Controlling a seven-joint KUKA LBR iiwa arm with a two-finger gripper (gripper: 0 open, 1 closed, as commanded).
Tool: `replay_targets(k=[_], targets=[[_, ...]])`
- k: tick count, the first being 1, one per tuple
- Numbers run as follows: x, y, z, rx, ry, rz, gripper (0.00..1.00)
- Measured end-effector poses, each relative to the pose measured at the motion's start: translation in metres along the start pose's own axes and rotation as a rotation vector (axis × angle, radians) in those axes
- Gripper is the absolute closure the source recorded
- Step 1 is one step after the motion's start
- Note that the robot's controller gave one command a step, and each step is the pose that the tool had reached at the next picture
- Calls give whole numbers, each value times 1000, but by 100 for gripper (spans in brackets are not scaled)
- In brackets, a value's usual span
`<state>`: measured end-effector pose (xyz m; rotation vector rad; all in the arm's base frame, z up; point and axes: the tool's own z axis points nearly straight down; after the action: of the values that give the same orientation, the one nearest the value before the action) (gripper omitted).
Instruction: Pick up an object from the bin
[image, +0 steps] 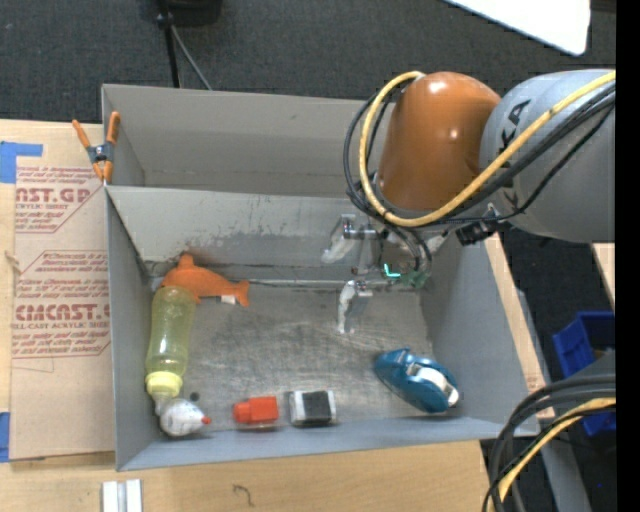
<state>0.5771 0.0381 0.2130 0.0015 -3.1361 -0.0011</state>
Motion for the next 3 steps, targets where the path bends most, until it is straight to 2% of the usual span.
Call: replay_targets(k=[1,2,3], targets=[[-2,0,-4,0,-8,1,0],[6,-1,17,1,-16,-157,0],[25,12,58,1,-8,-365,0]])
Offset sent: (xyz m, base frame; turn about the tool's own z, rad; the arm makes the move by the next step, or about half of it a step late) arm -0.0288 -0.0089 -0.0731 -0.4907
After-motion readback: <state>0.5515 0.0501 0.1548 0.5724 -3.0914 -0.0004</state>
